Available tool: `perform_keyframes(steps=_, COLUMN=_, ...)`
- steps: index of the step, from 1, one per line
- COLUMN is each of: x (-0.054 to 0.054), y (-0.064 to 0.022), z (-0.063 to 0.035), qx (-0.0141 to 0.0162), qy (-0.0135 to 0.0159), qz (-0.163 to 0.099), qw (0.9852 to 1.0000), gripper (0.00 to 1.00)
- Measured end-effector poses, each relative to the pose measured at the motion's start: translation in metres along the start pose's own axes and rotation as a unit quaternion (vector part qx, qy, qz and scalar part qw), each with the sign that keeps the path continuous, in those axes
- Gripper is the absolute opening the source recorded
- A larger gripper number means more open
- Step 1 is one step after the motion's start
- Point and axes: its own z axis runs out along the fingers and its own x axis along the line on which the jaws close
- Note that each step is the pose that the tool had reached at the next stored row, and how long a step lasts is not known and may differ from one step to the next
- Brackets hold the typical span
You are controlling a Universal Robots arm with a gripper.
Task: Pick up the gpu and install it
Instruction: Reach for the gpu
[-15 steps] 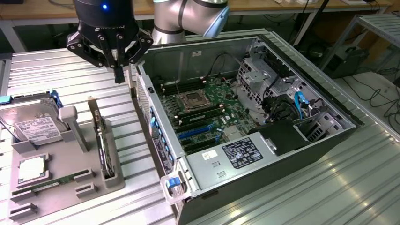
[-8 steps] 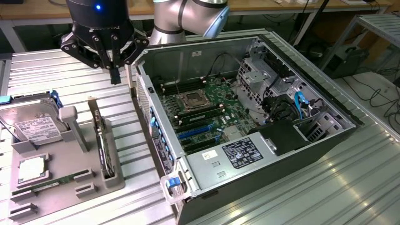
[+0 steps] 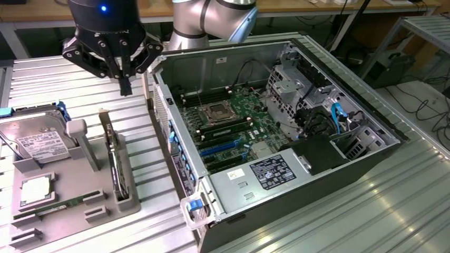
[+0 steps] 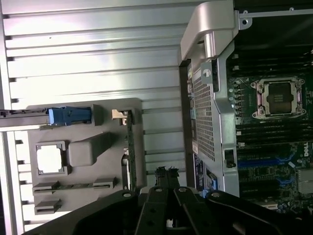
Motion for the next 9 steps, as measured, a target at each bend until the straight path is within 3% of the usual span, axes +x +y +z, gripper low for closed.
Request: perform_keyframes(steps=9, x=0.0065, y=-0.0010, z=-0.0002, qx=0.0000, qy=0.0000, qz=0.000, qw=1.0000, gripper=0.11)
